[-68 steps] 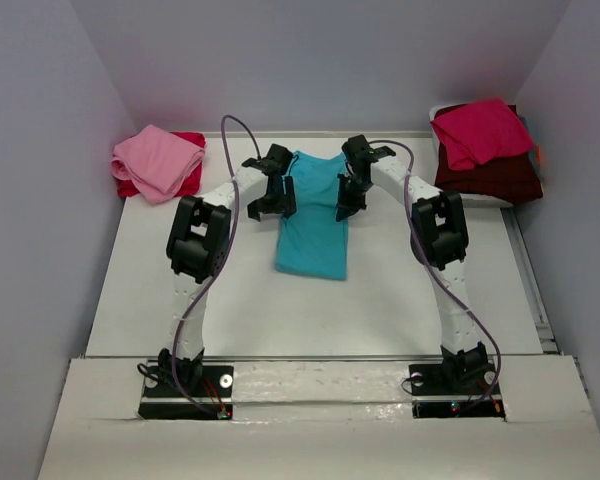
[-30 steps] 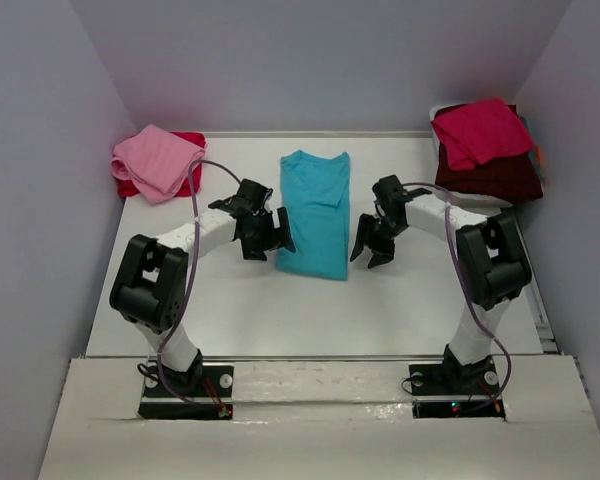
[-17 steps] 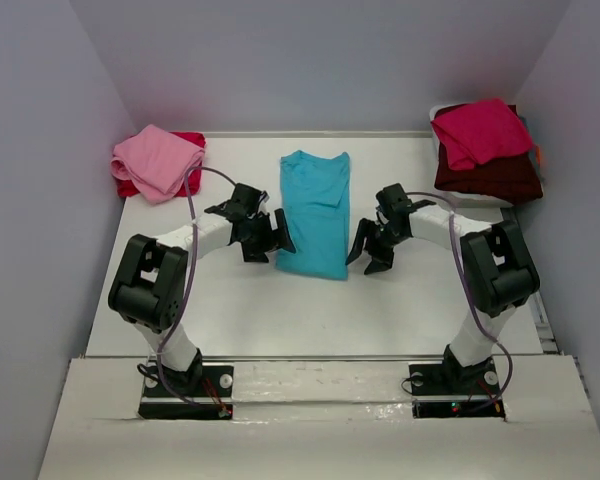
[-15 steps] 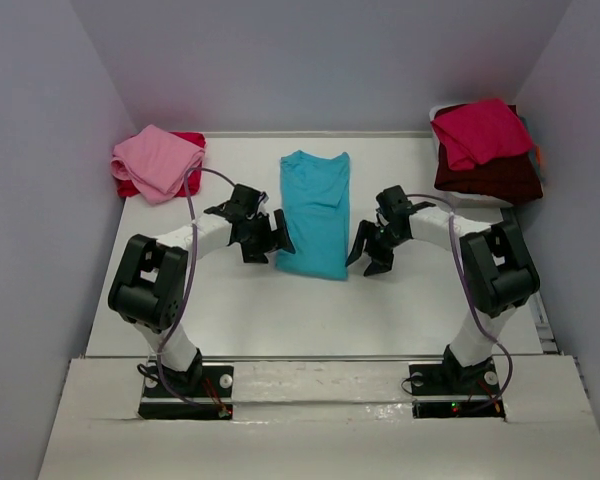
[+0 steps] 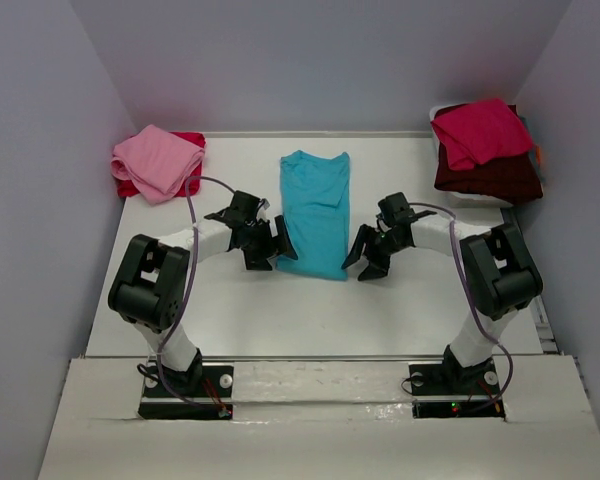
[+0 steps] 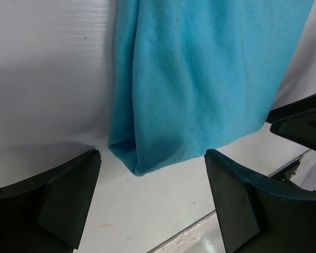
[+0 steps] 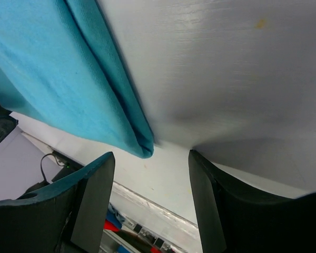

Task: Fold and stack the t-shirts
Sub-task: Grab one side of the 2/3 rectangular tshirt with both arms

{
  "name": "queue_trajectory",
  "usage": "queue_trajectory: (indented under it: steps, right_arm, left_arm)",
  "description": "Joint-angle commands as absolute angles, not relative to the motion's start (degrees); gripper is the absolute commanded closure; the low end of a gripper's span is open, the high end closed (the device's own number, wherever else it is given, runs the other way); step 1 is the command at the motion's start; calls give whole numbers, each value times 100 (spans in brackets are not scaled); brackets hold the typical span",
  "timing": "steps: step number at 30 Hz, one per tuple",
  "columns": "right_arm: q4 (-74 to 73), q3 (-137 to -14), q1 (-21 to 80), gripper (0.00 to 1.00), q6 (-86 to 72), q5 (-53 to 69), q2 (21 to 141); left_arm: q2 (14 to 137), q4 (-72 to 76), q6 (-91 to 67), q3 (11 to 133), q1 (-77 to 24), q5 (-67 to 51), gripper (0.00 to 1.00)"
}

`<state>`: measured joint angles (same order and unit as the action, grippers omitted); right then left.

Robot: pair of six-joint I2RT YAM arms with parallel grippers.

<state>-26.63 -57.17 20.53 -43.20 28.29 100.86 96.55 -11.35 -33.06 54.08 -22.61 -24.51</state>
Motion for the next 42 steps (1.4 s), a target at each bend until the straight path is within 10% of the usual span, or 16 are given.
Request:
queue_trajectory:
  steps: [1, 42]
  right_arm:
    - [-2137, -5450, 2048, 36, -4570, 2997, 9975]
    - [-1406, -5106, 2206, 60, -4975, 3191, 10362]
  left_arm:
    - [9703, -976, -3305, 5282, -2197, -2610, 6]
    - [9641, -440, -3665, 4192, -2145, -3059, 6]
